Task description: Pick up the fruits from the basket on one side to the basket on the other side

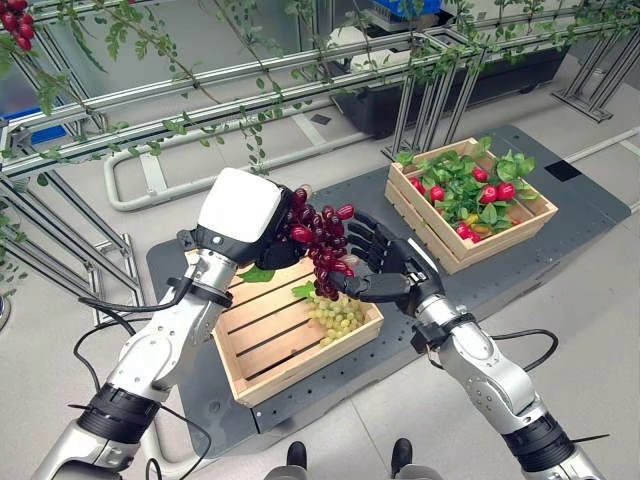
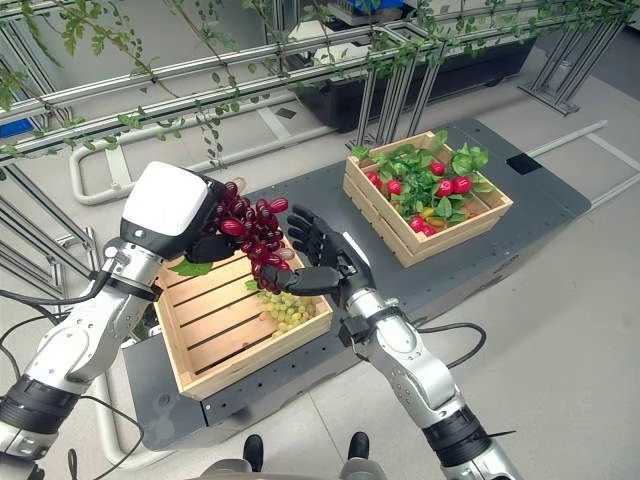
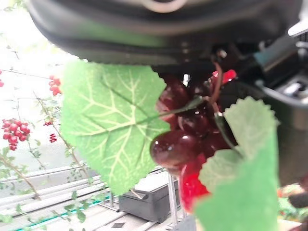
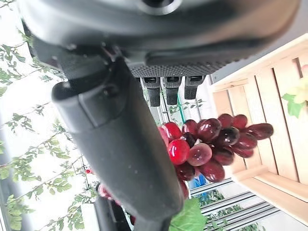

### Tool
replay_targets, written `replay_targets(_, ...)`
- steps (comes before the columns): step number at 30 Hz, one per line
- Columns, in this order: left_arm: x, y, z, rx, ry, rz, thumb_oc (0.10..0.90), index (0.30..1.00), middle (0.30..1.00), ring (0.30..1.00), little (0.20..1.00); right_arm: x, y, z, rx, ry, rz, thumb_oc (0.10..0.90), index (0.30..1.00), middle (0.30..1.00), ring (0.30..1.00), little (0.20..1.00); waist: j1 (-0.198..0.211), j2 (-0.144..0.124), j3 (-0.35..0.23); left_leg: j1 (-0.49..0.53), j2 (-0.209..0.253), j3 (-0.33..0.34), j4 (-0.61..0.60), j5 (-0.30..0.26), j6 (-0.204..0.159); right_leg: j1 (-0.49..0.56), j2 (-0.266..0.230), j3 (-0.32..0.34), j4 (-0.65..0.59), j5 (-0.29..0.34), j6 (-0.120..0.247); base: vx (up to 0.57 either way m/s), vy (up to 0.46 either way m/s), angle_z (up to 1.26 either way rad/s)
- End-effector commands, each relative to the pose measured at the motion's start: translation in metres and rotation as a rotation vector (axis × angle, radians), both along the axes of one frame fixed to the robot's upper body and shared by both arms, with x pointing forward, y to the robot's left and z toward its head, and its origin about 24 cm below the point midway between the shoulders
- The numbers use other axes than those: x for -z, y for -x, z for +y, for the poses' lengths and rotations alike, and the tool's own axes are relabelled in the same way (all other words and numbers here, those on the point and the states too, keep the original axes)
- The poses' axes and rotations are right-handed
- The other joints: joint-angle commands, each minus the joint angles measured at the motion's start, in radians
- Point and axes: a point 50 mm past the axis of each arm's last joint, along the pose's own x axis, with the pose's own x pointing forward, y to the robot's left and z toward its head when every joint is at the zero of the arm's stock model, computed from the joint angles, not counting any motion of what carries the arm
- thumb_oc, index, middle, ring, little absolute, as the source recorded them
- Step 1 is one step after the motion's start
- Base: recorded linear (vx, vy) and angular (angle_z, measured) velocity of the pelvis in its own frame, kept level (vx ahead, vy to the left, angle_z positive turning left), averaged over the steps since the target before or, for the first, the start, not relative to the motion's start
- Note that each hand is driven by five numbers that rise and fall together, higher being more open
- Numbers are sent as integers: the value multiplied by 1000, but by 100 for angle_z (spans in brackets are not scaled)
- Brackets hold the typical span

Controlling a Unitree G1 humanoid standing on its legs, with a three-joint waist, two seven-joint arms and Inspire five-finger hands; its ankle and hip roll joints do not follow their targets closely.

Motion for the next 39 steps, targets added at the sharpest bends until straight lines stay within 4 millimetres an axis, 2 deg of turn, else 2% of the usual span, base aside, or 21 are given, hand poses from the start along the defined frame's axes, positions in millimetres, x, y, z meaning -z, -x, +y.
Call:
replay_targets(1,-41,4,-29,182,105,-180,400,300,300,300,300,-23,-7,11,17,-51,-129,800,900,900,900,900,9,17,-166,39,-12,7,1,-122,-4,31,-40,-25,31,-64,45,0,0,0)
replay_targets(8,-33,10,-42,280,123,-98,400,300,300,300,300,-31,-6,10,22,-151,-147,800,900,900,900,900,9,20,-159,43,-12,7,1,-122,-2,33,-36,-19,34,-68,44,0,0,0)
replay_targets(19,-25,15,-47,348,135,-31,400,300,300,300,300,-35,0,8,-36,-318,-123,800,900,900,900,900,5,20,-156,41,-11,12,1,-120,-1,29,-34,-12,35,-68,45,0,0,0)
replay_targets(21,-24,15,-46,348,139,-14,400,300,300,300,300,-34,1,7,-39,-326,-120,511,467,467,467,467,4,21,-156,39,-11,13,1,-118,0,28,-33,-11,36,-68,44,0,0,0)
replay_targets(22,-23,15,-46,346,139,-11,400,300,300,300,300,-34,1,7,-38,-326,-121,400,300,300,300,300,3,21,-156,39,-11,13,1,-118,0,28,-33,-11,36,-68,44,0,0,0)
replay_targets(39,-10,12,-37,283,156,43,400,300,300,300,300,-31,2,-3,31,-343,-145,400,300,300,300,300,2,21,-149,38,-9,14,2,-114,2,28,-29,-10,39,-72,40,0,0,0)
